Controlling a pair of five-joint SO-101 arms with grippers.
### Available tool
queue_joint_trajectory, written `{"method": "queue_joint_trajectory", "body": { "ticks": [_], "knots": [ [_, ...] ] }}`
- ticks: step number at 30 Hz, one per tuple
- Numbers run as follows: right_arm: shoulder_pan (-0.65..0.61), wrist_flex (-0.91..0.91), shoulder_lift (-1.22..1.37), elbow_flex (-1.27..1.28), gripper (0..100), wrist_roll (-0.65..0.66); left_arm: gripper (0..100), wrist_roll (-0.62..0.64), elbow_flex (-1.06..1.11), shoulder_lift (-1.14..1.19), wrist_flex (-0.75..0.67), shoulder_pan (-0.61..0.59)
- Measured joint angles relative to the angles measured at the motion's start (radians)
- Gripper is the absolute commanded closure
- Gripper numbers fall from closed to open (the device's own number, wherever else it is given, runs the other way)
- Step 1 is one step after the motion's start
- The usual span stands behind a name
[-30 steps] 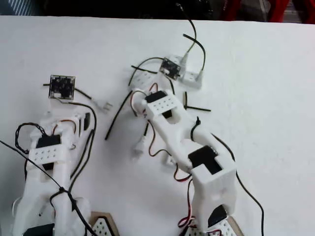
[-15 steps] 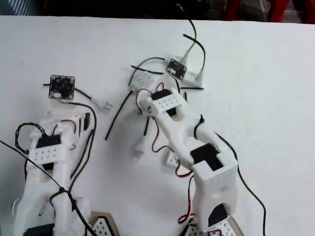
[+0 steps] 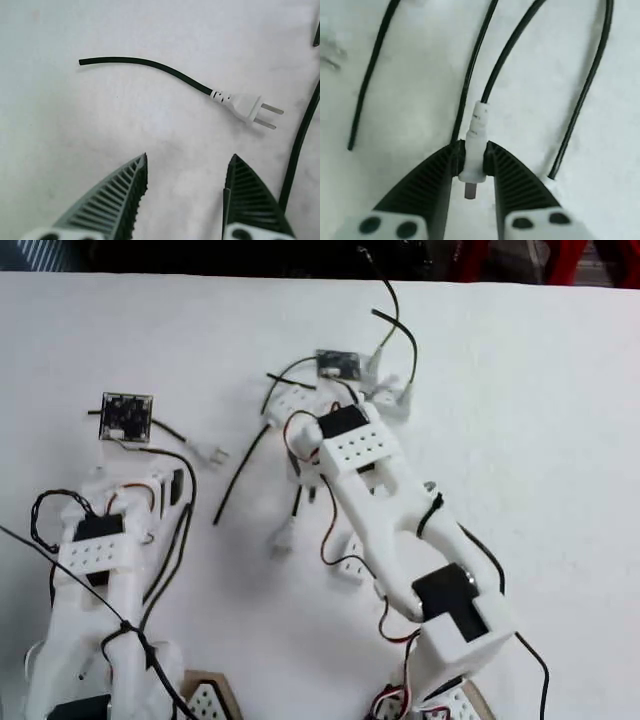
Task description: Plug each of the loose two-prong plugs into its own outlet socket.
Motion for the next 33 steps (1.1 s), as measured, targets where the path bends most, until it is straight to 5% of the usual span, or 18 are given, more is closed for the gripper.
{"method": "queue_joint_trajectory", "body": {
  "ticks": [20, 33],
  "knots": [
    [0.382, 0.311, -0.008, 0.08, 98.1, 0.786, 74, 0.0, 0.0, 0.0, 0.0, 0.0],
    [0.431, 0.245, -0.008, 0.259, 92.0, 0.913, 74, 0.0, 0.0, 0.0, 0.0, 0.0]
  ]
}}
